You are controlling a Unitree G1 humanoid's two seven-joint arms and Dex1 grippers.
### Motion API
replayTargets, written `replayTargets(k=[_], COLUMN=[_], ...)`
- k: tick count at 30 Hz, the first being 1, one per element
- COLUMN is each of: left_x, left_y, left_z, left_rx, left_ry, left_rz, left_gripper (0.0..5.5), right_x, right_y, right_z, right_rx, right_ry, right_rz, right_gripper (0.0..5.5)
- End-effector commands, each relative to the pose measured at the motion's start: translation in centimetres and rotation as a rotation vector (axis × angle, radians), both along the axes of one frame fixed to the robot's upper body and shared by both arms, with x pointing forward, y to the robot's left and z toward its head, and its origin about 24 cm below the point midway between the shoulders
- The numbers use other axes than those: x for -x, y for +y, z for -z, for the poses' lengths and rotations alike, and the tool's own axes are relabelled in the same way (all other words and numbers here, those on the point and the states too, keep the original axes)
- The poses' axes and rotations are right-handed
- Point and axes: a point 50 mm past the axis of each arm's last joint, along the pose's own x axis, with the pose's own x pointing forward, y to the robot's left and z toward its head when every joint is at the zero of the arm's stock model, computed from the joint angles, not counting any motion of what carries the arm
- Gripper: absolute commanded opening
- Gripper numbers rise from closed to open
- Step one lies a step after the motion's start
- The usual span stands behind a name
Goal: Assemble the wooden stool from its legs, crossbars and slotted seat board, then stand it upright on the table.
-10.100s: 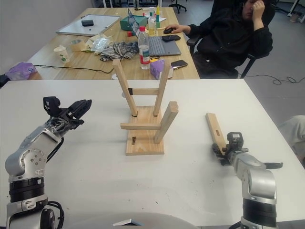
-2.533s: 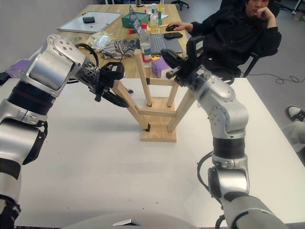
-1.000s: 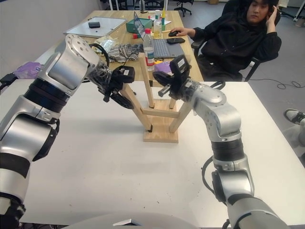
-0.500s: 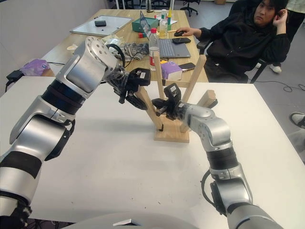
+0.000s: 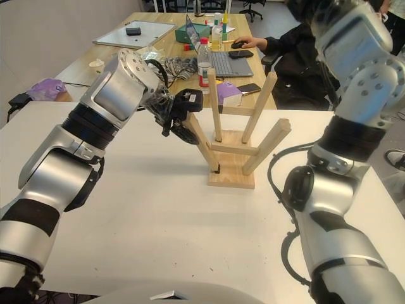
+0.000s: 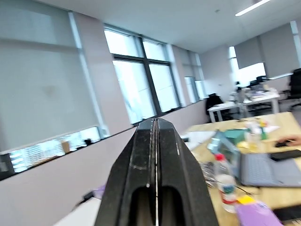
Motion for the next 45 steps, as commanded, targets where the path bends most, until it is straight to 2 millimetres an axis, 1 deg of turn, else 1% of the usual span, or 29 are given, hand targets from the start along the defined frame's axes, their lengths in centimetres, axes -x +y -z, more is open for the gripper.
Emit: replayTargets(k=[1,3,6,8,10,12,17,25,32,36,38,42,45], left_x=[2.5,2.4,2.3,2.3,2.3,2.4,2.5,2.5,2.4,3.0,3.4,4.4,5.3], left_y=[-0.5,-0.5,-0.7,-0.9,-1.0,-1.1,-1.2,-1.3,-1.2,-1.9,-2.4,-2.8,-3.9], left_z=[11.4,11.3,11.0,10.8,10.8,10.9,11.2,11.6,12.4,12.9,13.4,14.9,15.8], left_rx=[-0.144,-0.150,-0.158,-0.164,-0.170,-0.186,-0.255,-0.365,-0.417,-0.436,-0.472,-0.557,-0.606], left_ry=[0.340,0.340,0.340,0.338,0.337,0.336,0.323,0.300,0.303,0.311,0.303,0.303,0.290], left_rz=[-0.014,-0.013,-0.003,0.006,0.013,0.025,0.073,0.144,0.151,0.193,0.228,0.289,0.347], left_gripper=[2.02,2.02,2.02,2.02,2.02,2.02,2.02,2.02,2.02,2.02,2.02,2.02,2.02], right_x=[-1.9,-1.8,-1.1,-0.5,-0.1,0.1,0.3,1.0,1.5,1.8,2.0,2.2,2.4], right_y=[-1.2,-0.9,0.4,1.5,2.2,2.6,3.5,5.4,7.0,7.5,7.7,8.5,9.0], right_z=[9.6,12.9,17.0,19.0,20.0,20.4,20.3,20.8,21.0,21.0,21.0,21.3,21.5], right_rx=[0.122,0.145,0.170,0.184,0.205,0.247,0.325,0.337,0.355,0.357,0.357,0.358,0.357], right_ry=[0.279,0.363,0.468,0.514,0.531,0.526,0.488,0.486,0.475,0.473,0.473,0.475,0.479], right_rz=[0.082,0.071,0.026,-0.012,-0.034,-0.039,-0.040,-0.071,-0.106,-0.119,-0.122,-0.142,-0.160], right_gripper=[0.00,0.00,0.00,0.00,0.00,0.00,0.00,0.00,0.00,0.00,0.00,0.00,0.00])
